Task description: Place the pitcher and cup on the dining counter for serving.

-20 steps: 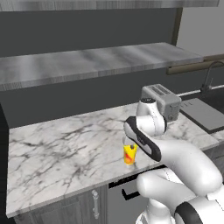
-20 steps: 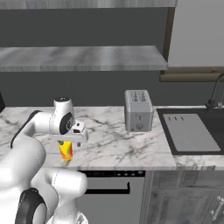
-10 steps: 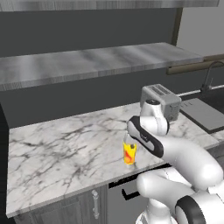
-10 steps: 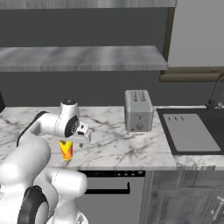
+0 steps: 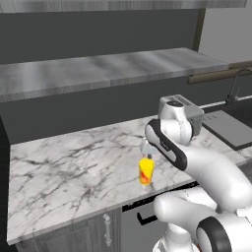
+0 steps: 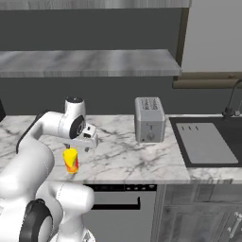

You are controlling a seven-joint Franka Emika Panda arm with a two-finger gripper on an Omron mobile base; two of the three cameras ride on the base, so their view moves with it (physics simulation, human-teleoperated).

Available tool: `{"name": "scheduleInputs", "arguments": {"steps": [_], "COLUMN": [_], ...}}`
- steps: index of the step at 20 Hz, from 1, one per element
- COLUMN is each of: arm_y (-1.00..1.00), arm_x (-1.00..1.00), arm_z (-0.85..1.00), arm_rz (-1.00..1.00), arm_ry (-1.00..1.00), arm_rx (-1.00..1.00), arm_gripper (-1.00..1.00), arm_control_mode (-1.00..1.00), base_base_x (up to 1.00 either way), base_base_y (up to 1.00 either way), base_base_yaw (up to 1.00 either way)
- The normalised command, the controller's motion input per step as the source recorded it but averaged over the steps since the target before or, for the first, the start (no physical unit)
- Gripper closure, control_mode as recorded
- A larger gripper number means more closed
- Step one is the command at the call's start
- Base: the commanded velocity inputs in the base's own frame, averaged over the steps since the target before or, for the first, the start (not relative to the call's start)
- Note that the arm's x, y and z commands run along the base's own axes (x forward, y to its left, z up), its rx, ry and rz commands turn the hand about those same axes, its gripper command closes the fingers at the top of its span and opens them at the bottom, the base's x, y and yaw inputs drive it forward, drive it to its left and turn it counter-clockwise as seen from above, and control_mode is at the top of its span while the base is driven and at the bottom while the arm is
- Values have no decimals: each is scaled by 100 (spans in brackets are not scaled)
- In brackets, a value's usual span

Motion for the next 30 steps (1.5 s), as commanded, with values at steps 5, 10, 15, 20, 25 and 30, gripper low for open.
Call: {"name": "scheduleInputs", "arguments": {"steps": [5, 10, 15, 20, 25, 30], "arm_y": [0, 0, 0, 0, 6, 5], "arm_x": [12, 1, 0, 0, 0, 0], "arm_z": [-14, -51, -48, -38, -32, -9], "arm_rz": [0, 0, 0, 0, 0, 0], "arm_ry": [0, 0, 0, 0, 0, 2], "arm_rx": [0, 0, 0, 0, 0, 0], "arm_gripper": [-100, -100, -100, -100, -100, 100], "arm_control_mode": [-100, -100, -100, -100, -100, -100], "base_base_x": [0, 0, 0, 0, 0, 0], "base_base_y": [0, 0, 0, 0, 0, 0], "base_base_yaw": [0, 0, 0, 0, 0, 0]}}
